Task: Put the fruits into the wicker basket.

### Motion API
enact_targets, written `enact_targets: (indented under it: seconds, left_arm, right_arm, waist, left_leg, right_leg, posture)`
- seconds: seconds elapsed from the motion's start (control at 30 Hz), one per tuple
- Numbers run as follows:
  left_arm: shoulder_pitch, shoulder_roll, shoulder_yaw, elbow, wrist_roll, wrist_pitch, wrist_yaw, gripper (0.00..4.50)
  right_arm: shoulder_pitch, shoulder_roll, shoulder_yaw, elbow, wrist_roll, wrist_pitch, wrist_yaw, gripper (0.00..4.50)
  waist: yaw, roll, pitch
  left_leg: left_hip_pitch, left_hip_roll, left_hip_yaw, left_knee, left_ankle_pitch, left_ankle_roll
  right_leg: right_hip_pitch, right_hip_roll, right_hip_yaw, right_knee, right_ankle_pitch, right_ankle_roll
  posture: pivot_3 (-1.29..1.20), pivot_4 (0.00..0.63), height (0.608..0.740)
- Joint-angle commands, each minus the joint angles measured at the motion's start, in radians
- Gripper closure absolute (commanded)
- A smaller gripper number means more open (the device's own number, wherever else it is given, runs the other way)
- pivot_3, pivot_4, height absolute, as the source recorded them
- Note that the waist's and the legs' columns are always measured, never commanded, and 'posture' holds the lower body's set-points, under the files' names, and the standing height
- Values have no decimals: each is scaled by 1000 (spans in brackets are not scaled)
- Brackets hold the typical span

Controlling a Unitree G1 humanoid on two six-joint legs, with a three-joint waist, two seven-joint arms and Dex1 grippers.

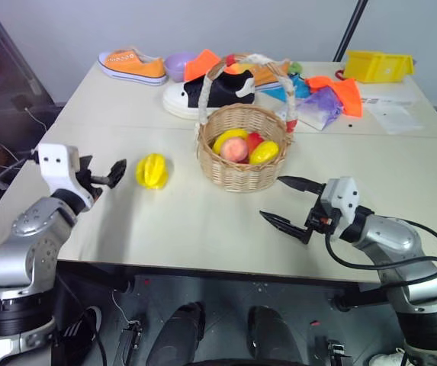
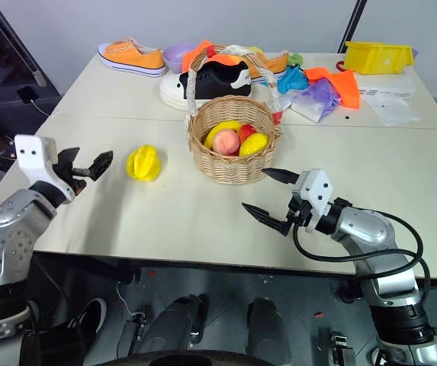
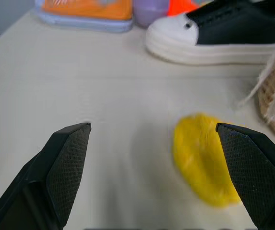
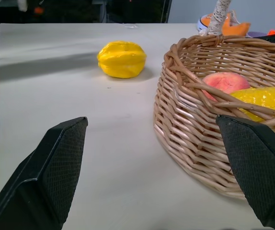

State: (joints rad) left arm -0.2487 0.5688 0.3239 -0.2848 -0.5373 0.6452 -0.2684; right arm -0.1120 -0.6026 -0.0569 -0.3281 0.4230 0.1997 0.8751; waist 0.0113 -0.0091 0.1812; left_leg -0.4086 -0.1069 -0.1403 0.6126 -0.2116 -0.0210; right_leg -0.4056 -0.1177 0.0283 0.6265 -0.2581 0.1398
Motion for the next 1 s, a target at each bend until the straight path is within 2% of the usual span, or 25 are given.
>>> enact_targets:
  seconds: [0.03, 0.17, 0.33, 0.43, 1.0]
  left_arm:
    - [-10, -1, -4, -36, 14, 29, 20, 0]
    - [-92, -19, -62, 39, 75, 61, 62, 0]
    - [-226, -11, -126, 158, 90, 197, 49, 0]
    - [-274, -12, -172, 214, 126, 194, 27, 0]
    - [-317, -97, -239, 310, 195, 176, -17, 0]
  right_arm:
    - [-8, 9, -10, -36, 10, 11, -26, 38]
    - [-13, 14, 8, -53, -4, 14, -45, 38]
    - [-12, 29, 17, -59, -13, 8, -69, 38]
    - [-7, 38, 20, -61, -19, 2, -81, 38]
    - [6, 56, 28, -55, -41, -23, -102, 38]
  waist:
    - [-3, 0, 0]
    - [2, -1, 0]
    - [1, -2, 1]
    - [0, -2, 1]
    - [0, -2, 1]
  left_leg:
    - [0, 0, 0, -1, 0, 0]
    - [0, 0, 0, -1, 0, 0]
    - [0, -1, 0, 1, 0, 0]
    - [0, 0, 0, 1, 0, 0]
    - [0, 0, 0, 1, 0, 0]
  right_leg:
    - [0, 0, 0, 0, 0, 0]
    - [-1, 0, 0, 2, 0, 0]
    - [0, 0, 0, 1, 0, 0]
    - [-1, 0, -1, 2, 0, 0]
    - [-1, 1, 0, 3, 0, 0]
  posture:
    - [0, 150, 740]
    - [0, 150, 740]
    - [0, 150, 740]
    - [0, 150, 740]
    - [0, 150, 740]
